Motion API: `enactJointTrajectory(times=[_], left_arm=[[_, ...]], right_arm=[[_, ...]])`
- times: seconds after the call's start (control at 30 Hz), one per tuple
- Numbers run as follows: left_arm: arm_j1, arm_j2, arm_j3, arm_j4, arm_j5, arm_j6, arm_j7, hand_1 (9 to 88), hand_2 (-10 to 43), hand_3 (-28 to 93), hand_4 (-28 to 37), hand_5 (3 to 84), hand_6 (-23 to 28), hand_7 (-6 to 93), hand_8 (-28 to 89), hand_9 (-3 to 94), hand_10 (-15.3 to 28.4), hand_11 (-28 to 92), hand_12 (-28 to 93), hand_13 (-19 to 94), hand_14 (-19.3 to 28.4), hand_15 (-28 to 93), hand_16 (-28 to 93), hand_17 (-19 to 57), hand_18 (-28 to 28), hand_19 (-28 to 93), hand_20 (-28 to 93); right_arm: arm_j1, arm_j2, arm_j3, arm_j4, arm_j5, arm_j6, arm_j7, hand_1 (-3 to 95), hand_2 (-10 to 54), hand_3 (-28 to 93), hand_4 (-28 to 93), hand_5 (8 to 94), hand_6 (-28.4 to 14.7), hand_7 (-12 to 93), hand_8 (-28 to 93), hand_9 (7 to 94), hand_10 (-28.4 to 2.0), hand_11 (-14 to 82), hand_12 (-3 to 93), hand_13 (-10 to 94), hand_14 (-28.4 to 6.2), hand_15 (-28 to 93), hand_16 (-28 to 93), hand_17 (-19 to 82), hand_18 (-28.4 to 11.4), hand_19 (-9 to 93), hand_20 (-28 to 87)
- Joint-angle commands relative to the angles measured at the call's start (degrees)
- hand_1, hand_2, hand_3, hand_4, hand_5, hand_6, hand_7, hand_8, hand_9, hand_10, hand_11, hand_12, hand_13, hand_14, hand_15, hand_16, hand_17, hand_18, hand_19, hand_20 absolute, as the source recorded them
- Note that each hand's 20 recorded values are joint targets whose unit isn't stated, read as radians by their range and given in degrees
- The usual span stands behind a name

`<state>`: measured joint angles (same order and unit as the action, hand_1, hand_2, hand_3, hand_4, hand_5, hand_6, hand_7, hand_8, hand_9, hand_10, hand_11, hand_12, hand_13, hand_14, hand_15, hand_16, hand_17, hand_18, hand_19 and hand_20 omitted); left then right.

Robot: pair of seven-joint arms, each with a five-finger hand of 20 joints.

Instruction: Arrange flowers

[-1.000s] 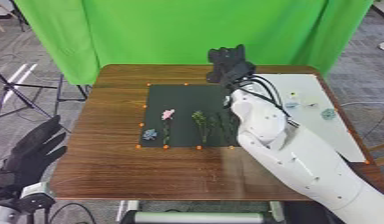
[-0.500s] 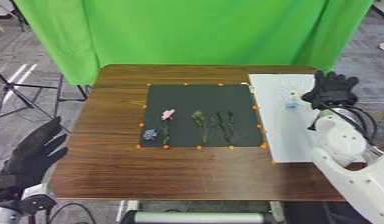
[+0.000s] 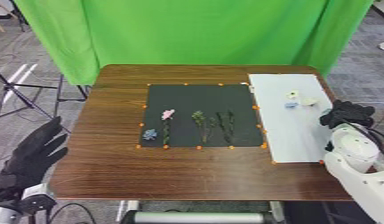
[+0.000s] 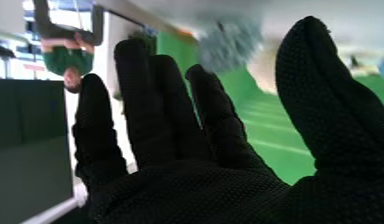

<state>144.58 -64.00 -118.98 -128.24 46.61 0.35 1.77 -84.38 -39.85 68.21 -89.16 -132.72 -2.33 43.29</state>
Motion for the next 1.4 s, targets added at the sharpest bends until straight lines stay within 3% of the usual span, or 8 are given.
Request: enactJointTrajectory(times=[0.03,0.17,0.47,0.6,0.67,0.77,1.03,1.4], left_arm=[[0.61,-0.27,-0.24,-0.07,-0.06,-0.21,0.14,24.4,-3.0,69,-26.7,20.9,0.4,17.9,-10,15.3,7.9,8,22,11,10.7,12,9,-12.3,16.6,33,10],[0.83,-0.33,-0.17,-0.18,-0.04,-0.02,0.31,24.3,-3.0,69,-26.6,20.9,0.3,18.0,-10,15.3,7.9,8,22,11,10.6,12,9,-12.3,16.7,33,10],[0.75,-0.52,-0.15,-0.22,0.02,-0.05,0.06,24.4,-2.9,69,-26.6,20.8,0.3,18.0,-10,15.3,7.8,8,22,11,10.6,13,9,-12.3,16.7,33,10],[0.94,-0.66,-0.12,-0.34,0.02,0.32,0.28,24.5,-2.9,69,-26.7,20.9,0.3,18.0,-10,15.4,7.9,8,22,11,10.6,13,9,-12.3,16.7,33,10],[0.9,-0.65,-0.04,-0.36,-0.05,0.41,0.27,24.5,-2.8,69,-26.8,20.9,0.4,18.0,-10,15.4,7.9,8,22,11,10.7,13,9,-12.3,16.7,33,10],[1.02,-0.92,-0.11,-0.44,-0.03,0.38,0.28,24.5,-2.7,69,-26.8,20.9,0.4,18.0,-10,15.3,7.9,9,22,11,10.7,13,9,-12.3,16.7,33,10],[1.04,-1.0,-0.52,-0.65,0.04,0.5,0.08,24.6,-2.6,69,-26.8,21.0,0.4,18.0,-10,15.4,7.9,9,22,11,10.7,13,9,-12.3,16.7,33,10],[0.17,-0.38,0.14,-0.34,-0.04,0.43,-0.54,24.5,-2.7,69,-26.7,21.0,0.5,18.0,-10,15.4,7.9,9,22,11,10.7,13,9,-12.3,16.6,33,10]], right_arm=[[-0.55,1.54,0.72,1.81,0.25,5.16,-7.96,29.4,-9.1,89,-27,38.4,-3.6,33,-15,47.9,-10.1,29.2,22.6,52,-6.7,42,20,13,-19.3,64,39],[-1.32,1.58,0.41,2.27,-0.71,8.93,-10.97,33.2,-8.9,89,-28,42.3,-0.8,36,-17,54.0,-9.2,33.2,22.2,58,-4.9,48,20,16,-18.6,68,42],[-0.99,0.06,0.11,2.07,1.07,5.48,-10.52,35.7,-9.5,88,-28,47.5,1.9,40,-19,59.6,-8.3,33.6,23.3,62,-2.9,48,26,17,-18.5,70,46],[-1.08,-0.02,-0.41,2.87,0.78,8.37,-12.24,39.6,-9.5,85,-28,51.5,2.7,44,-12,66.7,-6.7,26.3,32.9,65,-1.8,46,32,18,-18.4,71,47],[-1.56,-0.05,-0.5,2.94,-0.28,11.41,-12.74,44.7,-9.2,81,-28,58.2,3.6,51,-6,77.1,-5.1,17.5,43.7,70,-1.6,48,35,20,-18.0,72,47],[-2.41,-0.04,0.15,1.86,-0.99,13.45,-13.01,48.0,-8.6,81,-28,66.8,4.3,51,-4,84.2,-5.0,17.3,48.0,75,-1.6,50,36,23,-17.8,73,49],[-2.52,-1.01,1.27,-4.68,-2.22,18.19,-14.16,47.6,-9.5,84,-28,70.4,4.0,50,-5,86.9,-5.3,17.7,49.7,77,-1.6,52,37,24,-18.1,74,50],[16.48,-10.34,-17.24,-7.95,-6.64,20.15,-20.94,46.4,-9.5,86,-26,71.5,3.5,49,-5,87.4,-5.4,18.0,50.0,77,-1.9,53,37,24,-18.3,75,50]])
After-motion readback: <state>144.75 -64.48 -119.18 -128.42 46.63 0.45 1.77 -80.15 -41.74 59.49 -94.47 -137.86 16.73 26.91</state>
